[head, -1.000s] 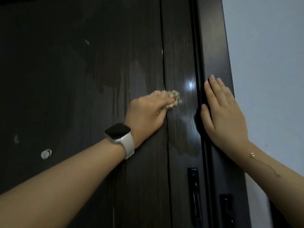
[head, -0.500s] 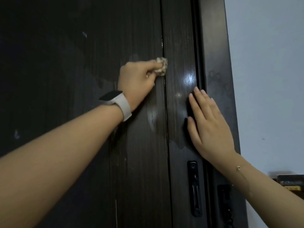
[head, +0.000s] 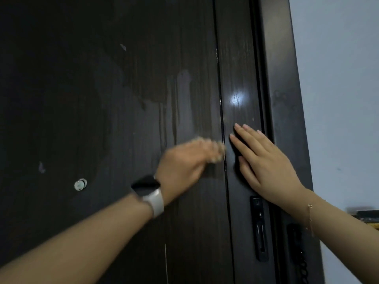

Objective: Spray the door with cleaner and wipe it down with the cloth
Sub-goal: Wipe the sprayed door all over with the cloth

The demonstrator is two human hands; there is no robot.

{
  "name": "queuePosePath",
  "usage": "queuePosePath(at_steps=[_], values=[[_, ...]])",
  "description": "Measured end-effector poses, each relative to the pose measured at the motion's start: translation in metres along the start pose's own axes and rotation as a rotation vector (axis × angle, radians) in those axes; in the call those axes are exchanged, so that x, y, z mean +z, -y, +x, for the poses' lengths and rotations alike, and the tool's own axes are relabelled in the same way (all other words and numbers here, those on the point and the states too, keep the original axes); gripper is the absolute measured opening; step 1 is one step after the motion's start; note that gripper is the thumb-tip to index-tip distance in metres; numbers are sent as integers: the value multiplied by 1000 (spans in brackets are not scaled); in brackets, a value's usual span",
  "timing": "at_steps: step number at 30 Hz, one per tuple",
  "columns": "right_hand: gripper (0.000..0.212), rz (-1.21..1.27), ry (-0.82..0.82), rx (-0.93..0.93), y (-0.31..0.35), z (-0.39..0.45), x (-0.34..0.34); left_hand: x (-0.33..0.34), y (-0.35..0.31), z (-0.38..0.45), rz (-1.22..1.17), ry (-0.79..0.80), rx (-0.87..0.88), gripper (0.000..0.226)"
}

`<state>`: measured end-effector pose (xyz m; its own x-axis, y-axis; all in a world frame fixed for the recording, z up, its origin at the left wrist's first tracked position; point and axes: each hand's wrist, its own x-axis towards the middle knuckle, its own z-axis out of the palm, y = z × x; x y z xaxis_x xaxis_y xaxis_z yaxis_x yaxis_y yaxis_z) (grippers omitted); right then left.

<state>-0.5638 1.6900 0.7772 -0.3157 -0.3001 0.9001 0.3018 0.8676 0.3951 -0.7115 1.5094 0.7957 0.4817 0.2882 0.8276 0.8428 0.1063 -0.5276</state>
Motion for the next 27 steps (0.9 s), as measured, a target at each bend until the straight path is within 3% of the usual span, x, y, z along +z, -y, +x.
queuePosePath(at_steps=[4, 8, 13, 19, 22, 27], values=[[55, -41, 45, 5, 7, -6, 5, -32, 70, 93, -5, -209, -288, 25], [55, -95, 42, 5, 7, -7, 8, -46, 99, 142, 62, -227, -339, 24], [54, -102, 23, 10, 8, -9, 9, -27, 72, 83, 26, -192, -207, 22], [54, -103, 34, 12, 9, -9, 7, -5, -4, -69, -80, 107, 123, 30], [54, -98, 37, 8, 8, -9, 6, -14, 7, -57, -84, 144, 234, 23], [54, -115, 27, 9, 9, -9, 9, -47, 81, 36, -1, -133, -189, 24]])
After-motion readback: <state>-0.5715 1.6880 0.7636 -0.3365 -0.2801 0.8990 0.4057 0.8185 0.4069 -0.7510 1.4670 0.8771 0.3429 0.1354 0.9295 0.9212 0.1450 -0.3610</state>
